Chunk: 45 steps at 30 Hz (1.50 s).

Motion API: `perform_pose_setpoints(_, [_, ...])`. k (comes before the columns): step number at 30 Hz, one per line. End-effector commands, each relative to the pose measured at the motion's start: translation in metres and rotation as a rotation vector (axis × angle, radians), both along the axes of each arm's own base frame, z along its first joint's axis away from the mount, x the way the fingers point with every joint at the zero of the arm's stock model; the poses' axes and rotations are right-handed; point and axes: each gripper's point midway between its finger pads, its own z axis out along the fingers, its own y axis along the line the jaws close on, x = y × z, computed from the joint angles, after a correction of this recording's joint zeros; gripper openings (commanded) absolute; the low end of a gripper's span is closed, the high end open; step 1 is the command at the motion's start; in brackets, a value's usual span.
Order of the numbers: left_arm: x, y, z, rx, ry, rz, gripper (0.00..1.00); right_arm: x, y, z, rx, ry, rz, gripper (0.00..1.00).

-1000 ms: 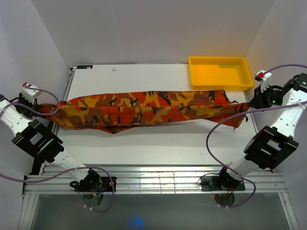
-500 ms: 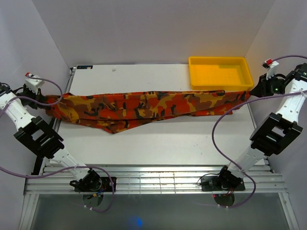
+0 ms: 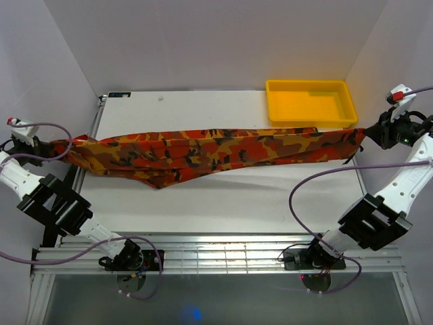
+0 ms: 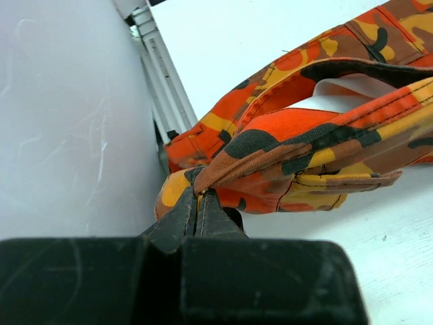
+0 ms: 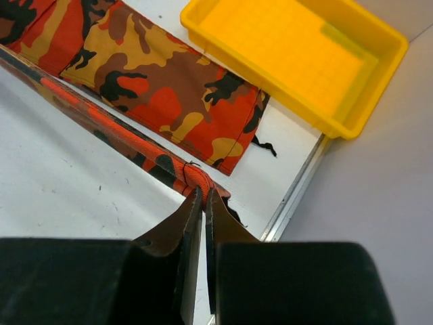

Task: Fold and stack the trousers
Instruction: Fold the trousers

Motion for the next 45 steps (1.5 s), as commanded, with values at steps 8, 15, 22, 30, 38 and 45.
perform_pose_setpoints(8, [-0.022, 0.031, 0.044, 0.140, -0.241, 0.153, 0.00, -0.045, 0.040, 0.060, -0.162, -0.255, 0.059, 0.08])
perform_pose_setpoints(15, [0.009, 0.021, 0.021, 0.156, -0.199, 0.149, 0.00, -0.029, 0.037, 0.077, -0.074, -0.312, -0.019, 0.08])
perform_pose_setpoints(22, [0.041, 0.028, 0.013, 0.168, -0.124, 0.182, 0.00, 0.021, -0.037, -0.001, -0.109, -0.043, -0.152, 0.08])
perform_pose_setpoints(30, [0.049, 0.038, 0.000, 0.172, -0.061, 0.204, 0.00, 0.032, -0.045, -0.051, -0.100, 0.052, -0.128, 0.08])
perform_pose_setpoints(38, [0.045, 0.042, -0.016, 0.206, -0.028, 0.213, 0.00, 0.048, -0.039, -0.091, -0.168, 0.089, -0.131, 0.08])
perform_pose_setpoints(45, [0.070, 0.045, -0.027, 0.230, 0.015, 0.211, 0.00, 0.105, -0.046, -0.115, -0.192, 0.143, -0.166, 0.08])
